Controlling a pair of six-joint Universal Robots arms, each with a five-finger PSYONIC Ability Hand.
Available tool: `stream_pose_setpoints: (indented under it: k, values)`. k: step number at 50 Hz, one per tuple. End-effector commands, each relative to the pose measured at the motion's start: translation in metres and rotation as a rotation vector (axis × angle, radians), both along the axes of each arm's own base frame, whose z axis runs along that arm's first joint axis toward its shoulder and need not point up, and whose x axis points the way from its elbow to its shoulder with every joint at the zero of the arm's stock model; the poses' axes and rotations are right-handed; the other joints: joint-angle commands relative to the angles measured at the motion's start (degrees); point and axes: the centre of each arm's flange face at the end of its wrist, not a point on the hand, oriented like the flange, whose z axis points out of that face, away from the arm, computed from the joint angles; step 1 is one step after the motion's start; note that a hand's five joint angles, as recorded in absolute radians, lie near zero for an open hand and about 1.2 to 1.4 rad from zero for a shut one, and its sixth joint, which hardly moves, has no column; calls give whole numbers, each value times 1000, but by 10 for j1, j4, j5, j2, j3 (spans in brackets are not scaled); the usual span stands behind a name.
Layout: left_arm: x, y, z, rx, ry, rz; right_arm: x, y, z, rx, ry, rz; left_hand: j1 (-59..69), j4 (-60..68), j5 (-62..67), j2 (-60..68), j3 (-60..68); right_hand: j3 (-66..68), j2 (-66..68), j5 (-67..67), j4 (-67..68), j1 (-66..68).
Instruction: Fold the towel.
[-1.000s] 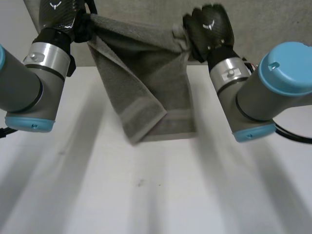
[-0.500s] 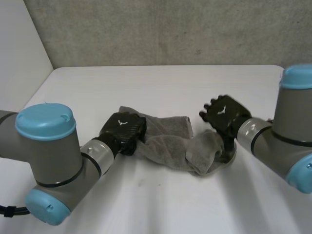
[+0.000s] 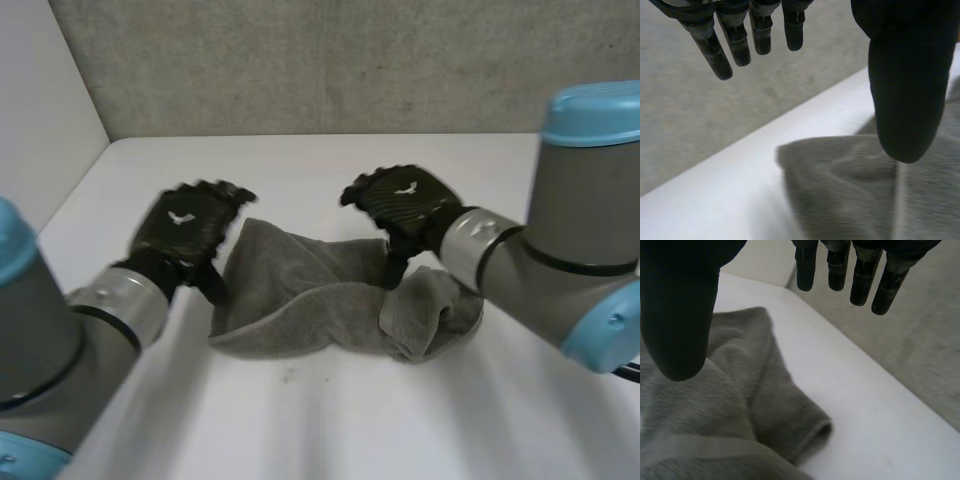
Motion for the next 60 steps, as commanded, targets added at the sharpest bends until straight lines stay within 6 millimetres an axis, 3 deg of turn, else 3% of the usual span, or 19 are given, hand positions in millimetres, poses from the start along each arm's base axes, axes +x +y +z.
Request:
stream_pose_setpoints:
  k: [1,3,6,11,19,25,27,28,30,31,32,33,35,36,38,39,41,52,60]
  values:
    - [26,-13,12,-30,19,88,32,17,-16,56,34,117,14,18,17,19,18,-21,-32,-36,-32,-20]
    - [30,-15,10,-23,15,103,43,20,-27,82,41,165,16,20,18,21,19,-10,-22,-25,-21,-9]
    - [36,-19,7,-12,11,125,47,18,-32,94,46,170,17,22,20,22,21,13,2,-1,3,15]
    - [45,-23,-3,34,9,117,59,9,-58,130,73,172,28,32,30,32,31,113,101,98,102,114]
    - [54,-32,-9,70,19,100,61,-3,-91,194,149,111,29,34,32,34,33,185,173,170,174,186]
    - [58,-36,-9,71,22,109,62,-6,-97,214,168,103,29,34,32,34,33,239,227,224,228,240]
    - [59,-37,-10,72,22,111,62,-7,-94,204,160,101,29,34,32,34,33,414,403,400,404,416]
    - [59,-37,-10,72,22,111,62,-7,-94,204,160,101,29,34,32,34,33,416,404,401,405,417]
    - [58,-37,-11,75,21,109,65,-9,-77,169,119,103,28,32,30,32,31,655,643,640,644,656]
    - [58,-37,-12,78,21,108,65,-9,-77,169,118,103,28,32,30,32,31,656,645,641,645,657]
    - [58,-37,-13,83,19,106,65,-10,-57,129,81,98,28,32,30,32,31,679,667,664,668,680]
    - [58,-37,-13,83,19,106,65,-10,-57,129,80,98,28,32,30,32,31,679,668,664,668,680]
    - [56,-36,-15,87,18,99,66,-12,-18,38,-14,87,28,32,30,32,31,679,668,664,668,680]
    - [56,-36,-15,87,18,99,66,-12,-18,37,-15,87,28,32,30,32,31,679,668,664,668,680]
    - [52,-35,-19,97,15,82,63,-11,19,-57,-93,72,24,29,27,29,28,679,668,664,668,680]
    - [52,-35,-19,98,15,82,63,-11,20,-58,-94,72,24,29,27,29,28,679,668,664,668,680]
    - [50,-36,-21,104,15,68,56,-5,45,-111,-126,65,23,27,25,27,26,679,668,664,668,680]
    - [33,-66,-43,108,56,-21,34,13,84,-171,-157,49,-9,-5,-7,-5,-6,679,668,664,668,680]
    - [15,-78,-75,248,227,-21,19,8,90,-179,-160,9,1,5,3,6,4,679,668,664,668,680]
